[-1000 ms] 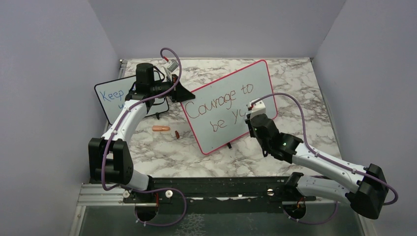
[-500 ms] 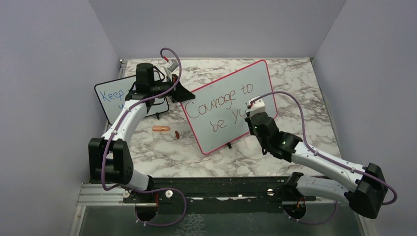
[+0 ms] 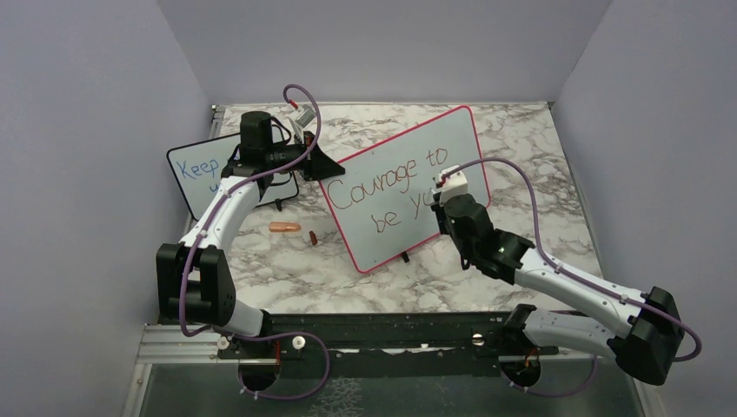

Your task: Write a sentence on the whiteboard

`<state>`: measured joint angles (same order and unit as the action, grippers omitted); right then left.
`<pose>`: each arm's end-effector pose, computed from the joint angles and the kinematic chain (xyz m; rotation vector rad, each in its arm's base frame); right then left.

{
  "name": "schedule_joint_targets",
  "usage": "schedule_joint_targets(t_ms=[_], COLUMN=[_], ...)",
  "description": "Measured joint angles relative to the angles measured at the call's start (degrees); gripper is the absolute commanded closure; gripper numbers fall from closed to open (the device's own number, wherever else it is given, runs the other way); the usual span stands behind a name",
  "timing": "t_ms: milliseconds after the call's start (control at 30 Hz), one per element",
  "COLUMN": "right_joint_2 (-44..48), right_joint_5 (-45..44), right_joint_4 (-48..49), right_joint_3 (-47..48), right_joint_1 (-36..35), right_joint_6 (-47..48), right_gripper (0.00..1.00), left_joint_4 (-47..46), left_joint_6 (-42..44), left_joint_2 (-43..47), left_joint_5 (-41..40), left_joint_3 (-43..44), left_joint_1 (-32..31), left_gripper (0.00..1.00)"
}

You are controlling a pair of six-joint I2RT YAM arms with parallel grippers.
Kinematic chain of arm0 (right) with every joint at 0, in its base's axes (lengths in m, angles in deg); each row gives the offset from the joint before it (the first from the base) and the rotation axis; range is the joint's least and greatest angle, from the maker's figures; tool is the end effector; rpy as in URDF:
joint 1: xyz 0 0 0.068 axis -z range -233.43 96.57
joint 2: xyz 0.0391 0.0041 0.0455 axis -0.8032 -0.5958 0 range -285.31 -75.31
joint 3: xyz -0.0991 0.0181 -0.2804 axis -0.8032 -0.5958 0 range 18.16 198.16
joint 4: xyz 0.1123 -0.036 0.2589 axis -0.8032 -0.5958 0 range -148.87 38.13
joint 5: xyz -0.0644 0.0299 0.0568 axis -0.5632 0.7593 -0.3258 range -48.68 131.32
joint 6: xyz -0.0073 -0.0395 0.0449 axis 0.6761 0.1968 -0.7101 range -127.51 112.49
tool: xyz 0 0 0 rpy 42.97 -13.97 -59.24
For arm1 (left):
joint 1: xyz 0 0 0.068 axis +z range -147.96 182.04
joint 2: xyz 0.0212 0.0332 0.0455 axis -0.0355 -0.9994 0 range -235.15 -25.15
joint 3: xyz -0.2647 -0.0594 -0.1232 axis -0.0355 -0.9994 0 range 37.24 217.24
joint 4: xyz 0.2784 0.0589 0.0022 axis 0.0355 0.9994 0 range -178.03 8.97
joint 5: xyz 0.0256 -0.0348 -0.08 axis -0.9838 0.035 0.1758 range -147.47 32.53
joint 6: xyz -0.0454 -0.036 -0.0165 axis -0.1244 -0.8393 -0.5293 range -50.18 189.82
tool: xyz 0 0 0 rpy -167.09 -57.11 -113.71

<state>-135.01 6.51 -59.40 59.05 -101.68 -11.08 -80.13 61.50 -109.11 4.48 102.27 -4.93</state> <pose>0.1838 0.1675 0.2845 -0.3819 1.9059 -0.0205 0.3414 -0.0813 0.3282 0.6641 1.8672 -1.2580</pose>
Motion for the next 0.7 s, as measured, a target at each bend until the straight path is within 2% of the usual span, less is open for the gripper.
schedule_joint_targets(t_ms=[700], right_joint_2=[0.9], right_joint_5=[5.5], right_joint_4=[-1.2], right_joint_3=[0.3], right_joint_1=[0.3], right_joint_6=[-0.3], right_gripper=[0.99], left_joint_4=[0.0], left_joint_6=[0.0], left_joint_2=[0.0], left_joint_5=[0.0], left_joint_3=[0.0], left_joint_1=[0.0], left_gripper=[1.0])
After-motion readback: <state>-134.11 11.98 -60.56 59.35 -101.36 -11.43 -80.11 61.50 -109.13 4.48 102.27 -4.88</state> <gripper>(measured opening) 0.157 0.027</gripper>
